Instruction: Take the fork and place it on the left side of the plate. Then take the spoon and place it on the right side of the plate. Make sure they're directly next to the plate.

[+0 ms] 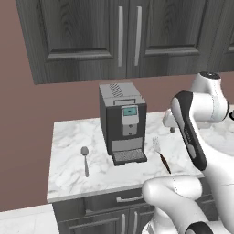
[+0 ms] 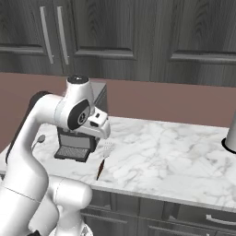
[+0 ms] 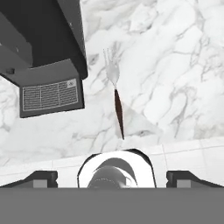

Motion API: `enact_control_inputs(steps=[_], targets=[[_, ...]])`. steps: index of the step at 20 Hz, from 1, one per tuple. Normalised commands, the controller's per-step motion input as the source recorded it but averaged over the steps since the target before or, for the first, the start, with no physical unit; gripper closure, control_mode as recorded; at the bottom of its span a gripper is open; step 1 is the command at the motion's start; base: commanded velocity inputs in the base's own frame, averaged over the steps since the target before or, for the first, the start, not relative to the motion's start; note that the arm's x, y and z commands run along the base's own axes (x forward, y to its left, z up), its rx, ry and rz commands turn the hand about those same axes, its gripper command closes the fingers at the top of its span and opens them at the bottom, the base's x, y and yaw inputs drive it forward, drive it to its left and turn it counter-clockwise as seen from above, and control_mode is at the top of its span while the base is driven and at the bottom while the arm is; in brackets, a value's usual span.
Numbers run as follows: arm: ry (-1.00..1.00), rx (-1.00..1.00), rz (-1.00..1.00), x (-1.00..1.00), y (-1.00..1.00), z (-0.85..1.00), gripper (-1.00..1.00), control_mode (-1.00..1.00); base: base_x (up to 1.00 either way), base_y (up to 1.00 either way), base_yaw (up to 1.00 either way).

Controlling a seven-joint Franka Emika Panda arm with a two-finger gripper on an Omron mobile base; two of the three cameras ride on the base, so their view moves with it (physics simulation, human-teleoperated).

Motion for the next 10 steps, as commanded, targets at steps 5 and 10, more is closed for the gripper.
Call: enact_control_inputs(steps=[5,10], targets=[[0.09,0.00,-0.02,0.18,-0.04,-0.76,-1.00,-1.00,0.00,0.00,0.00],[0.04,0.00,0.00,0.36,0.00,-0.79,-1.00,-1.00,0.00,0.00,0.00]])
